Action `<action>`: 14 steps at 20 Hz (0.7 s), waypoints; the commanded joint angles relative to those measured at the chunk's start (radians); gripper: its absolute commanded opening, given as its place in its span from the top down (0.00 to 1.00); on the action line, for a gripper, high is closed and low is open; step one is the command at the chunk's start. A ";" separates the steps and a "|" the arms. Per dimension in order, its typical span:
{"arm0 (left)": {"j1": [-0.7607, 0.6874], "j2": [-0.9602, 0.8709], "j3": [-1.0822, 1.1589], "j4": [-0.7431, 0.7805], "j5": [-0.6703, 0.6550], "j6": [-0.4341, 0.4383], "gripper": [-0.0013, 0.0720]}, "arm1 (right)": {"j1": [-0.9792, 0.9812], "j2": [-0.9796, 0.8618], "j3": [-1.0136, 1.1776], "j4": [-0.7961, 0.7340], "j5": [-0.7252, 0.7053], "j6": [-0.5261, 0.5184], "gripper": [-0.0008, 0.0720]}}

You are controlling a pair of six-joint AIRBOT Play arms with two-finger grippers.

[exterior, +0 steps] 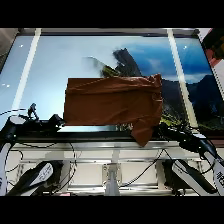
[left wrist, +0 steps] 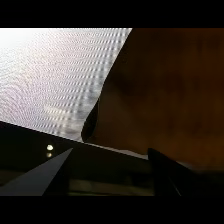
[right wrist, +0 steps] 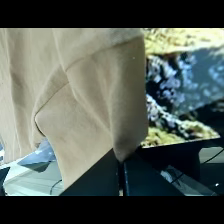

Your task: Fold the clothes and pants, and hang the long-sleeved shirts on hangers.

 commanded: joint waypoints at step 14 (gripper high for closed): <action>-0.055 -0.103 -0.001 -0.196 0.129 0.120 0.57 | 0.001 0.001 0.001 0.002 0.010 0.000 0.97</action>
